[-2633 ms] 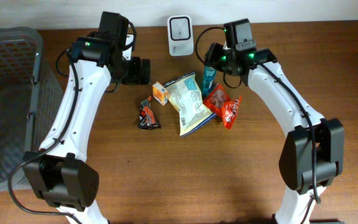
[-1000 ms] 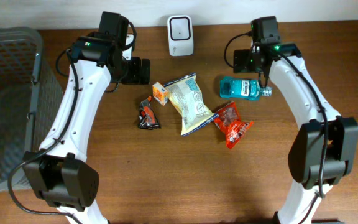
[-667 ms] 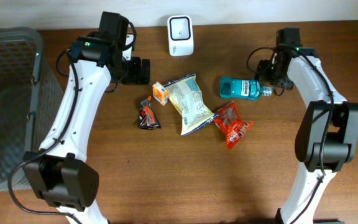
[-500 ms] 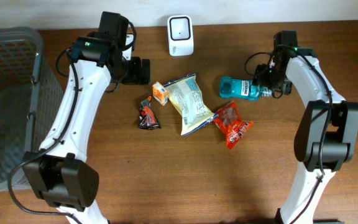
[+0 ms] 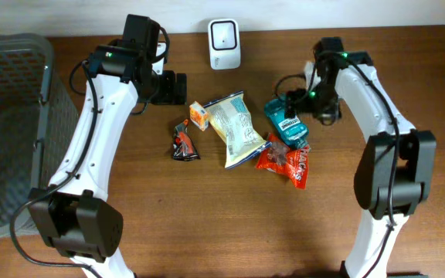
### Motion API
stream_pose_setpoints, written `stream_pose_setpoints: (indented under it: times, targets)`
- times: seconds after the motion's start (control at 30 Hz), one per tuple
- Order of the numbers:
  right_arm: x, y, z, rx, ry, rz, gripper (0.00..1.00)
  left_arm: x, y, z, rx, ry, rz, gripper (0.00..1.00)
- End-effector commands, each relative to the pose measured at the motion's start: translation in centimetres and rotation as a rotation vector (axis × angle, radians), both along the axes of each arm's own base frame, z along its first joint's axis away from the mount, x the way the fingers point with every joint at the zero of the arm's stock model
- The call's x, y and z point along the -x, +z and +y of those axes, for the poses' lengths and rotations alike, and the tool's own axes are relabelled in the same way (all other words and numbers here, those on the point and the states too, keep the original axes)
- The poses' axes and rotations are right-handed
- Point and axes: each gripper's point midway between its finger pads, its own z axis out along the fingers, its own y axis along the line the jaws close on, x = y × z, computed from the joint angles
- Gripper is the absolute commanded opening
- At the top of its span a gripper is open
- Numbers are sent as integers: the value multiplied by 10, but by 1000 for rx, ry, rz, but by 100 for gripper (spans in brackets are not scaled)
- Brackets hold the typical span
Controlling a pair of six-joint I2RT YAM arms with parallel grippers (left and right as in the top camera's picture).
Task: Scan the item barcode
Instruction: 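Regrasp the lying mouthwash bottle with the right gripper and lift it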
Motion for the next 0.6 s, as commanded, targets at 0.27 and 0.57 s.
stream_pose_setpoints:
  times: [0.27, 0.57]
  targets:
    - [-22, -32, 25, 239, 241, -139, 94, 0, -1, 2, -12, -10, 0, 99]
    - [-15, -75, 24, 252, 281, -53, 88, 0, -1, 2, -12, -10, 0, 99]
